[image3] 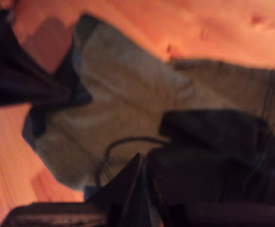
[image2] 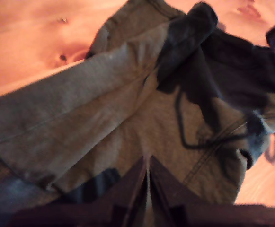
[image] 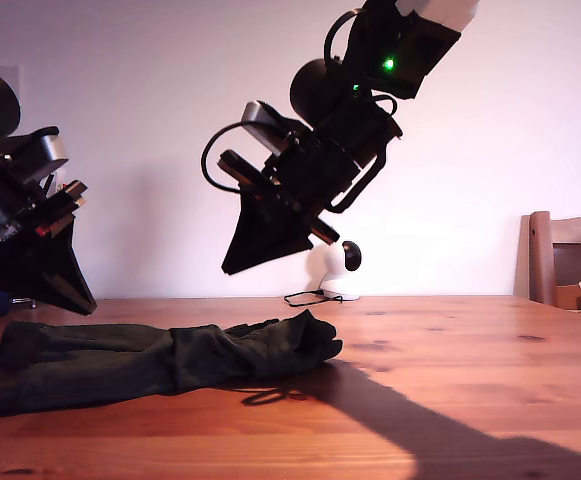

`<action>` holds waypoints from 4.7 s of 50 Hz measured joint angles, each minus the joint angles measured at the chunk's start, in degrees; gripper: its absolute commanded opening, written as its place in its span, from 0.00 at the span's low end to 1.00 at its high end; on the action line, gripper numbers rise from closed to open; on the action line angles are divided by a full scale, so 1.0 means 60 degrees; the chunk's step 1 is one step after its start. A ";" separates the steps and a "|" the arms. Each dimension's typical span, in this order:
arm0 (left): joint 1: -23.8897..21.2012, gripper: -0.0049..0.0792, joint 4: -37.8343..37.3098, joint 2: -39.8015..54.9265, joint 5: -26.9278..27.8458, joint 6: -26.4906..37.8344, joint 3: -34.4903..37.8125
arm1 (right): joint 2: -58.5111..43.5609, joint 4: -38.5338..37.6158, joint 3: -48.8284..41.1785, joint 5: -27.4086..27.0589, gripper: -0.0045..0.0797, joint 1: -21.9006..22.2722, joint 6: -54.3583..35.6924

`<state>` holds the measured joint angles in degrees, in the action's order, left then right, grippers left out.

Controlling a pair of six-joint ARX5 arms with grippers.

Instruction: Fold the underwear in front of you. After folding it, place it to the left side.

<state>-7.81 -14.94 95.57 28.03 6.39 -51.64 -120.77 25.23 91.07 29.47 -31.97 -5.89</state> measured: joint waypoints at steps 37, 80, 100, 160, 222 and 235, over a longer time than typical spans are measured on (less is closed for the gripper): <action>-0.1053 0.03 -0.0943 0.0892 -0.0419 0.0197 0.0000 | -0.0787 0.1858 0.0000 -0.0998 0.04 0.0007 -0.1049; -0.3067 0.03 -0.3599 0.0710 -0.0597 0.0790 -0.0233 | -0.0182 0.5282 -0.0350 -0.3078 0.04 0.0240 -0.2025; -0.3085 0.03 -0.3504 0.0401 -0.0725 0.1071 -0.0011 | -0.0015 0.5271 -0.0656 -0.2390 0.04 0.0317 -0.1803; -0.3548 0.03 0.0922 0.0772 -0.0230 0.0004 0.0073 | 0.0230 0.2364 0.0627 -0.1002 0.29 0.1064 -0.1534; -0.4557 0.03 0.0922 0.1348 -0.0153 -0.0255 0.0007 | -0.0109 0.3799 0.0627 -0.1574 0.39 0.1260 -0.1596; -0.4557 0.03 0.0911 0.1348 -0.0149 -0.0255 0.0007 | -0.0109 0.4189 0.0627 -0.1494 0.39 0.1337 -0.1563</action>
<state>-35.16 -9.48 103.66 27.14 4.86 -51.59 -121.43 50.37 94.83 20.51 -23.94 -15.27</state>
